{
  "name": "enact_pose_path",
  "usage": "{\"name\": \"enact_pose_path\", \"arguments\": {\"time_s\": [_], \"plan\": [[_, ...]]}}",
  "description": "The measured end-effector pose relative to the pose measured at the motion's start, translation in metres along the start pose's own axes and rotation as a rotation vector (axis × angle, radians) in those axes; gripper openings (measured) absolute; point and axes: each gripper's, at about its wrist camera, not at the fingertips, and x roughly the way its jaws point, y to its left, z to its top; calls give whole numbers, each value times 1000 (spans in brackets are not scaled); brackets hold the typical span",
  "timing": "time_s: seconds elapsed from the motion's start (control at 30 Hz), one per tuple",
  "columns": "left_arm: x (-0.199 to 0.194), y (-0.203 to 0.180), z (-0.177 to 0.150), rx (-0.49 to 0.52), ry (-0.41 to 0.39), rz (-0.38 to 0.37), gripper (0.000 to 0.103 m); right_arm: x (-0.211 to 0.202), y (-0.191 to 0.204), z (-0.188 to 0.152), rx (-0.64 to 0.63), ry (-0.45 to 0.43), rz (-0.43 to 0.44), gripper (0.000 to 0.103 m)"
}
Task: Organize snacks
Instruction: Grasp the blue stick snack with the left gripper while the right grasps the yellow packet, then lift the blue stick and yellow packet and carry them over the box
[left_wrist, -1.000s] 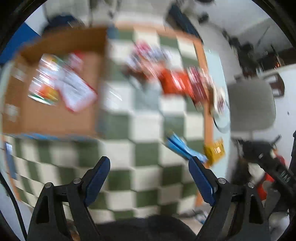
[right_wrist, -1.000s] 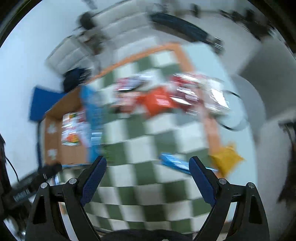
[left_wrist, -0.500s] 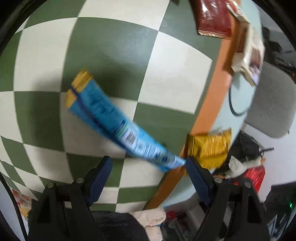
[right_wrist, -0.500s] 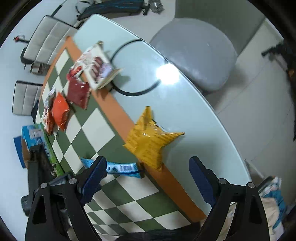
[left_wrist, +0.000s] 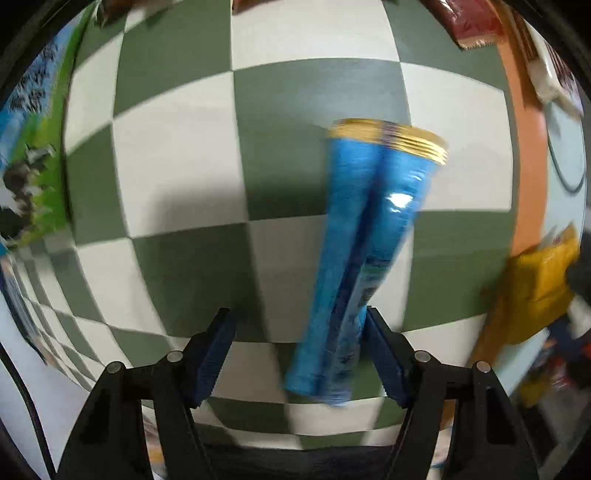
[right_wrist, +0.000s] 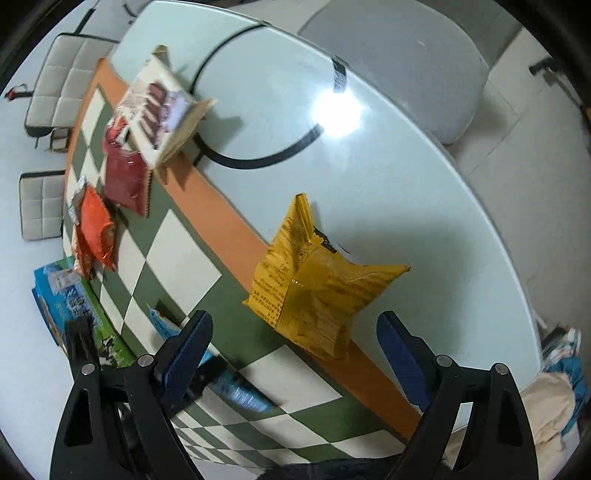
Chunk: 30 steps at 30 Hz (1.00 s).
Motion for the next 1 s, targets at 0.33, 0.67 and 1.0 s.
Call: {"name": "enact_pose_path", "arguments": {"time_s": [0.33, 0.67, 1.0], "plan": [[-13, -18, -18, 185, -154, 92, 43, 26, 29, 3, -97, -22, -165, 74], [-36, -35, -27, 294, -239, 114, 17, 35, 64, -27, -292, -42, -221, 55], [-77, 3, -41, 248, -274, -11, 15, 20, 87, -49, -346, -55, -156, 44]]}}
